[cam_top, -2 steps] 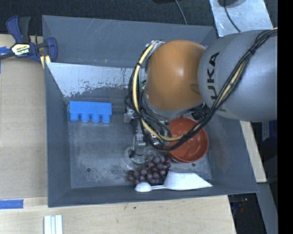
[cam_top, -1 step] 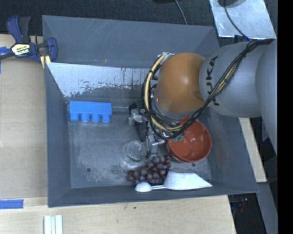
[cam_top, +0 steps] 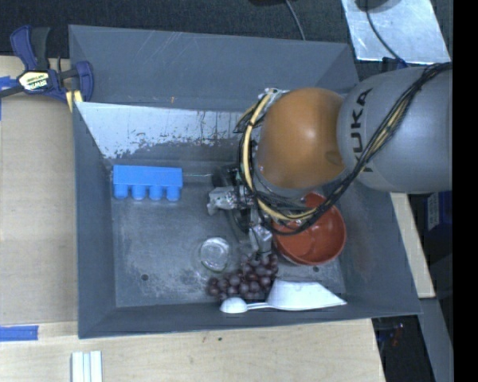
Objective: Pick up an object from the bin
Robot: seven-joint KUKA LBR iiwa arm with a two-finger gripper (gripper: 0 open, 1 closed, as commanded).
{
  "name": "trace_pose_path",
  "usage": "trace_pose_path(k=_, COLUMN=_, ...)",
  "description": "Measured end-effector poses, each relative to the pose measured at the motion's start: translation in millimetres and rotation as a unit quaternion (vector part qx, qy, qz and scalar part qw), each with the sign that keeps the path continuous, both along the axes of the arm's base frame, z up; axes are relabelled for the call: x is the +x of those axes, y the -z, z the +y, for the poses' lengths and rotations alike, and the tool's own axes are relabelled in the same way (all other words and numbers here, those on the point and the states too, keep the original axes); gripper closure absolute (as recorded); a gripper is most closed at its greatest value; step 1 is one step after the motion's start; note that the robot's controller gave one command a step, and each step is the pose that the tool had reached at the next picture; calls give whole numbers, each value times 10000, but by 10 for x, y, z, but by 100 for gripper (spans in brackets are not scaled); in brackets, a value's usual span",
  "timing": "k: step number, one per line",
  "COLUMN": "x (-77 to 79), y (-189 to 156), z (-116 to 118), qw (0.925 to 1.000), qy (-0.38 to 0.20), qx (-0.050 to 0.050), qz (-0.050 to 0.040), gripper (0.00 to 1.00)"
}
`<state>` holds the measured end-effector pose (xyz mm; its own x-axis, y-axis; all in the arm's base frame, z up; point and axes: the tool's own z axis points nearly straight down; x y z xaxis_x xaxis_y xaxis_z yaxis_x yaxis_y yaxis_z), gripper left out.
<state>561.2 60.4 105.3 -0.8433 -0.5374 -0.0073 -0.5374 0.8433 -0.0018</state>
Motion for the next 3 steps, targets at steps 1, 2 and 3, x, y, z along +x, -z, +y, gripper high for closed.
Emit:
trace_pose_path(k=1, x=-380, y=42, z=-688, qw=9999, qy=-97, qx=27, qz=8, gripper=0)
trace_pose_path(k=2, x=-528, y=329, z=-965, qw=9565, qy=-2914, qx=-13, qz=-104, gripper=0)
trace_pose_path(k=3, x=-558, y=347, z=-160, qw=9797, qy=-2003, qx=22, qz=-39, gripper=100)
